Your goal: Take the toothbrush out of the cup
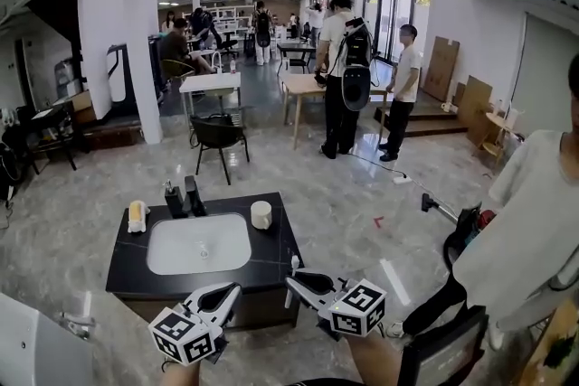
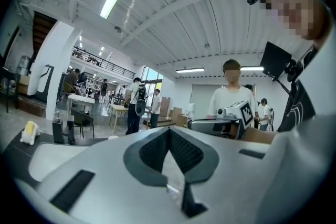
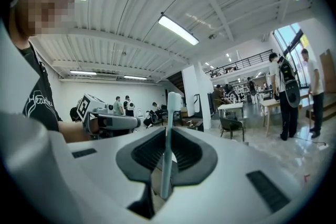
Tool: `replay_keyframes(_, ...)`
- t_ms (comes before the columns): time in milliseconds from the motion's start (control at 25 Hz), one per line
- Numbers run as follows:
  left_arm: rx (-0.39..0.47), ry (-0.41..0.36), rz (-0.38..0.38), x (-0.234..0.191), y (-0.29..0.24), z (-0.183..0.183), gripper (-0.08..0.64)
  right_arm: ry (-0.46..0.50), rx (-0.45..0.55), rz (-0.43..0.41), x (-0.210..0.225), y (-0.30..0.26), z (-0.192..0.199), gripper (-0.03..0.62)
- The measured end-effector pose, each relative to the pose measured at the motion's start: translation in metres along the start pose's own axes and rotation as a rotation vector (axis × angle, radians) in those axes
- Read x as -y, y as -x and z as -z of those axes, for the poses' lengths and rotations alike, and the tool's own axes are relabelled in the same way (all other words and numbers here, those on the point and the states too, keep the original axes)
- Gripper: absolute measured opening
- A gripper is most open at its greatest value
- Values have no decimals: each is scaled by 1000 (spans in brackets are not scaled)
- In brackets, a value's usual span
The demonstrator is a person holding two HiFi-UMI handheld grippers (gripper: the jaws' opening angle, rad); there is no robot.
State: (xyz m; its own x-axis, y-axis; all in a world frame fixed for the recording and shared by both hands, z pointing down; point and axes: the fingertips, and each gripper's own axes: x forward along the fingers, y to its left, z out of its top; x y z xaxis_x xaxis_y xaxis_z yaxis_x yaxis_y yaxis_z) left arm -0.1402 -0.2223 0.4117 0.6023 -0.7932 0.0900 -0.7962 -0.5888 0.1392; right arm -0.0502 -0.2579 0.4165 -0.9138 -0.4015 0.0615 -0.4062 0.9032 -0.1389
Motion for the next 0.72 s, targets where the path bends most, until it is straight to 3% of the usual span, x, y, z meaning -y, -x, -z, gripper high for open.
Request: replay_keyframes(720,4,-26,12,24,1,-4,2,5,29,21,-4,26,-2,38)
